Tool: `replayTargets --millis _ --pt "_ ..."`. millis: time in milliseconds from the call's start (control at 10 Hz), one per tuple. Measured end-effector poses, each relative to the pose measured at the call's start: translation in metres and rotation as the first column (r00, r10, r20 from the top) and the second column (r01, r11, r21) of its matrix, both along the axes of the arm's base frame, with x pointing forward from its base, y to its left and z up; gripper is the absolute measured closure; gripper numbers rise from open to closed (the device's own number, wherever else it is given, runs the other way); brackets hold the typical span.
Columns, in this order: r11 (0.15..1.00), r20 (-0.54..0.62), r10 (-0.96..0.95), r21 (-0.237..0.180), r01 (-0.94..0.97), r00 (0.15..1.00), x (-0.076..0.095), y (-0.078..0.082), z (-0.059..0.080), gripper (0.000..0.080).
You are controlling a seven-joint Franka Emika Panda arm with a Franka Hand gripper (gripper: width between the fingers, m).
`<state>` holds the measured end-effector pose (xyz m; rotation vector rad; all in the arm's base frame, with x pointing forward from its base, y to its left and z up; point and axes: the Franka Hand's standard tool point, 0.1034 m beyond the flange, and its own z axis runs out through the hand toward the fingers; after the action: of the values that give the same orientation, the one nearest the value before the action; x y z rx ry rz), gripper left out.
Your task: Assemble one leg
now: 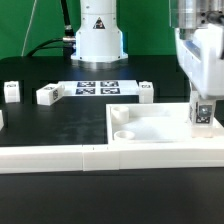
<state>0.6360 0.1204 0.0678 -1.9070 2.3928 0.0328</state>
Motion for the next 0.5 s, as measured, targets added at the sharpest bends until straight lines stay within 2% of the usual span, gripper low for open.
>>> replayTargets --millis 300,500 --pt "0.992 -0.009 -0.127 0.016 0.128 0.992 0.0001 0.0004 0.0002 0.0509" --pt "0.996 -0.006 -0.086 0.019 0.086 0.996 -0.0003 0.0029 -0.0001 0.0255"
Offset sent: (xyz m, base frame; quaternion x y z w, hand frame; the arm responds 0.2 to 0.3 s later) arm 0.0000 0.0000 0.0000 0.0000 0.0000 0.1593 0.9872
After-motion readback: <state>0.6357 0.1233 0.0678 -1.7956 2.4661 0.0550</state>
